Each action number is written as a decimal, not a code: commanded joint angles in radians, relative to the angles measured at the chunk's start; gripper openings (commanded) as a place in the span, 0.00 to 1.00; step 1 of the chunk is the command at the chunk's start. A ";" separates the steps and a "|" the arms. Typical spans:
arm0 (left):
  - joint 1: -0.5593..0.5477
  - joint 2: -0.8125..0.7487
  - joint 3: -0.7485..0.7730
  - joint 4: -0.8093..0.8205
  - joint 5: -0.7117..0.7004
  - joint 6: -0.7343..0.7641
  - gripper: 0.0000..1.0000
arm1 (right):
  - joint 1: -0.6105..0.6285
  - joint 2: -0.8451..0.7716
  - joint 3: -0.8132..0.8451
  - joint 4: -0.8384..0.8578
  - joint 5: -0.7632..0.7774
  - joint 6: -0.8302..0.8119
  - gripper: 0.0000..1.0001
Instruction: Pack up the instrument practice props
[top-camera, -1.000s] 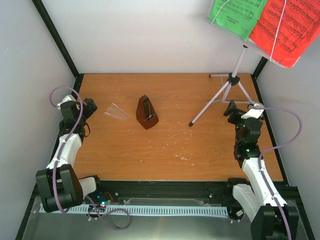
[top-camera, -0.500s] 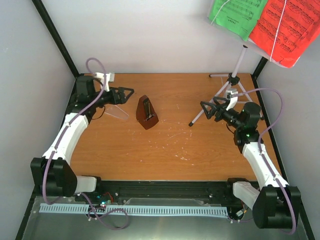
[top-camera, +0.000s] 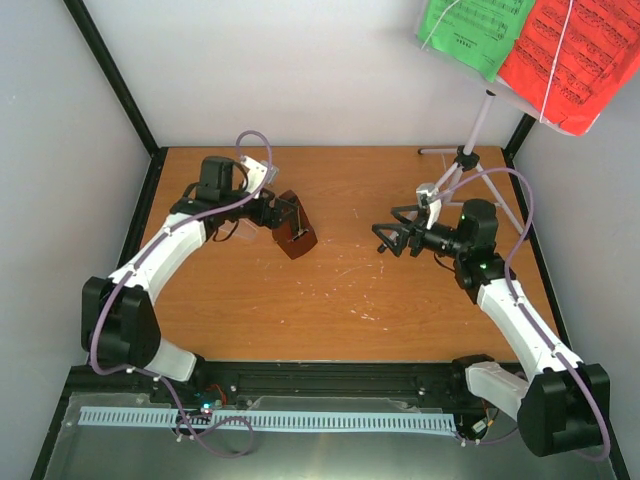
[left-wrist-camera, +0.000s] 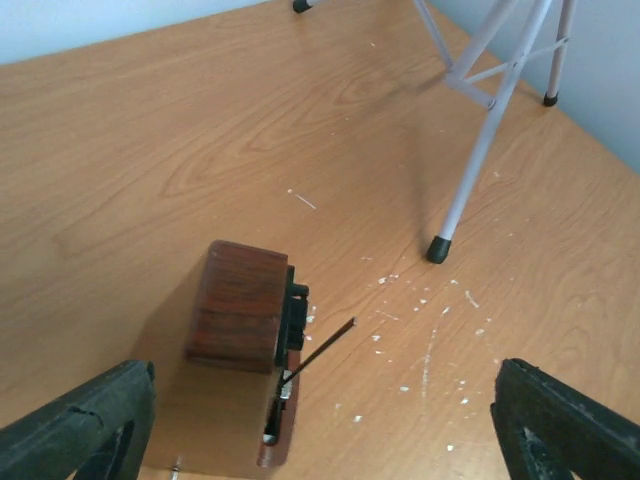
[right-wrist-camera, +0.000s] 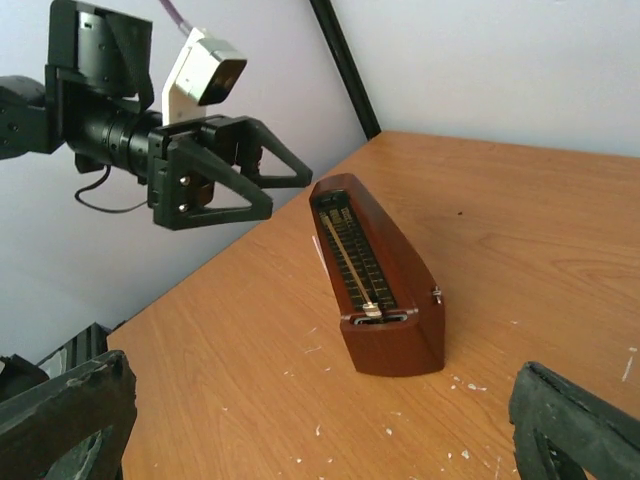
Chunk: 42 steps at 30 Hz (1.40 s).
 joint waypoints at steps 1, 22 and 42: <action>0.001 0.050 0.092 0.002 -0.038 0.042 0.87 | 0.042 0.008 0.006 -0.028 0.038 -0.023 1.00; 0.001 0.191 0.144 -0.071 0.111 0.093 0.40 | 0.107 0.046 0.005 -0.035 0.091 -0.023 1.00; -0.277 0.201 0.032 -0.013 0.258 0.170 0.60 | 0.130 -0.117 -0.173 0.105 0.351 0.193 1.00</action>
